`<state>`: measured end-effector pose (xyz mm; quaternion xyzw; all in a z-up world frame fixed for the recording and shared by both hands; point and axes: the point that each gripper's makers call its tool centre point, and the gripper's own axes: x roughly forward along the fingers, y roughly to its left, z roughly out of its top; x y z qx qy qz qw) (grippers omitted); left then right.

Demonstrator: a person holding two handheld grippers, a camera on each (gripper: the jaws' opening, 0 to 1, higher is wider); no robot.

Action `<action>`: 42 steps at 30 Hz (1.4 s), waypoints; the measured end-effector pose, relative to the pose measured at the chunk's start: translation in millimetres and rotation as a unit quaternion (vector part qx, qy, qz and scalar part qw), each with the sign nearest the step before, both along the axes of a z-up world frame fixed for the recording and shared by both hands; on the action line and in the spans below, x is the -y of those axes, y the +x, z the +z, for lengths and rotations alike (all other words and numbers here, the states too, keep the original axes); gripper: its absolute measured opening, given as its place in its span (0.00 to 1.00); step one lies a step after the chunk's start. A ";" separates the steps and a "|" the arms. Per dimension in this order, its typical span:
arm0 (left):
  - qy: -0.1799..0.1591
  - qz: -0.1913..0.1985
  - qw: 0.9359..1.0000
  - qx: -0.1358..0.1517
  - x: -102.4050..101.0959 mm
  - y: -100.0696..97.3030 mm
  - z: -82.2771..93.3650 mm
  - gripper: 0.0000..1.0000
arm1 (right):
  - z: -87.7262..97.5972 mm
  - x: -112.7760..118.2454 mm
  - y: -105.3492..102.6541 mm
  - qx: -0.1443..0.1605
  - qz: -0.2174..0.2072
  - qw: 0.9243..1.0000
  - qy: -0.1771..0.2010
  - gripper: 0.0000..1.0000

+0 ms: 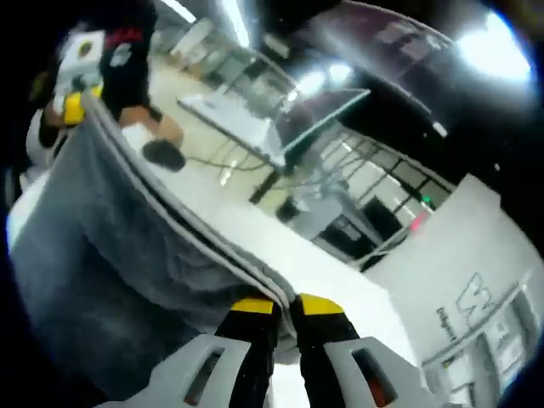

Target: Open the folded towel by lifting each exposed corner and separating the folded layers until the towel lies flat within the target outline without major curled edges

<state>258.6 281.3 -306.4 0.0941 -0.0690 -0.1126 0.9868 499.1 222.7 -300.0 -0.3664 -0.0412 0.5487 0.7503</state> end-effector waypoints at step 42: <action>0.020 0.024 0.998 -0.062 -33.2 -2.0 -36.9 0.03 | -41.4 -77.7 5.8 -0.095 0.001 0.994 0.062 0.05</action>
